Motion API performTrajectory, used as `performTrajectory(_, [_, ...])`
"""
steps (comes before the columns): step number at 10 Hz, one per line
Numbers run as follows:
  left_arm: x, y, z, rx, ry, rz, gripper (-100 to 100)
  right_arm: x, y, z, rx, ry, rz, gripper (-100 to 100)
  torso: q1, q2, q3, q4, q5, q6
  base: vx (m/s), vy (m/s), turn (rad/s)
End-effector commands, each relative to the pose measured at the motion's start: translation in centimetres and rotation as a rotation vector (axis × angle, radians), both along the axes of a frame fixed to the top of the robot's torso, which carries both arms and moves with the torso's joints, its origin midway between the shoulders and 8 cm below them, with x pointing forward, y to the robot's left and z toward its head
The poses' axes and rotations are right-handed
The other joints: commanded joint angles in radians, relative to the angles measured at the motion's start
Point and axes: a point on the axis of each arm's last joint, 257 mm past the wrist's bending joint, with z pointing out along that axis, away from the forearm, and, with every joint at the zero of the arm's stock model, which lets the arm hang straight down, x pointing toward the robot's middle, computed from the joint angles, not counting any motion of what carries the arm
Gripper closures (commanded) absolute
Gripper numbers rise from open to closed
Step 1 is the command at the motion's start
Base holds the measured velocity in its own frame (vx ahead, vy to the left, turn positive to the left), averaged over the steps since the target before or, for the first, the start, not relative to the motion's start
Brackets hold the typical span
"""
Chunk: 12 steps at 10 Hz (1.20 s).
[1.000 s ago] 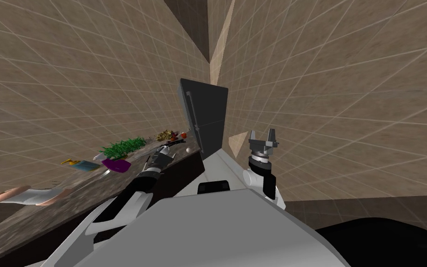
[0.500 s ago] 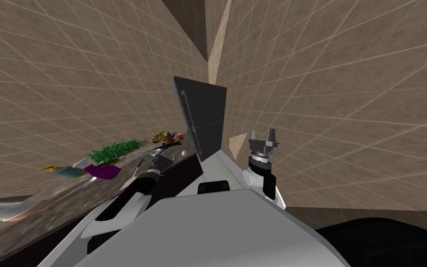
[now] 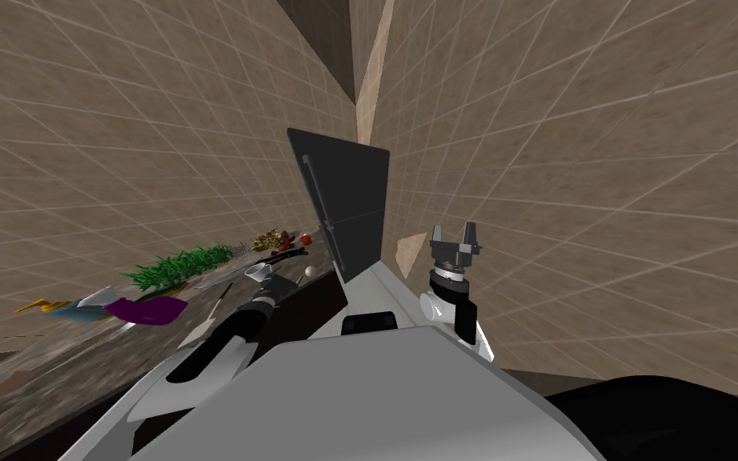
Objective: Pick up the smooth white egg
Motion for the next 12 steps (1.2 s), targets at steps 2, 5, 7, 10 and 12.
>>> performTrajectory(2, [-1.1, 1.0, -1.7, -0.038, 0.064, 0.052, -100, 0.0, 0.0, 0.0, 0.0, 0.0, 0.0, 0, 0.001, 0.001, 0.0, 0.0, 0.0, 0.0, 0.114, -0.047, 0.001])
performTrajectory(5, [-1.9, 1.6, -2.8, -0.084, 0.096, 0.097, -100, 0.0, 0.0, 0.0, 0.0, 0.0, 0.0, 0, 0.001, 0.0, 0.0, 0.0, 0.0, 0.0, 0.105, -0.062, 0.0])
performTrajectory(7, [-2.8, 2.3, -3.9, -0.105, 0.131, 0.136, -100, 0.0, 0.0, 0.0, 0.0, 0.0, 0.0, 0, 0.002, 0.001, 0.0, 0.0, 0.0, 0.0, 0.11, -0.043, 0.001])
performTrajectory(10, [-4.6, 3.6, -5.8, -0.136, 0.194, 0.214, -100, 0.0, 0.0, 0.0, 0.0, 0.0, 0.0, 0, 0.003, 0.002, 0.001, 0.0, 0.001, 0.0, 0.107, -0.039, 0.001])
performTrajectory(12, [-5.5, 4.2, -6.8, -0.154, 0.221, 0.256, -100, 0.0, 0.0, 0.0, 0.0, 0.0, 0.0, 0, 0.003, 0.002, 0.001, 0.0, 0.001, 0.0, 0.113, -0.043, 0.005])
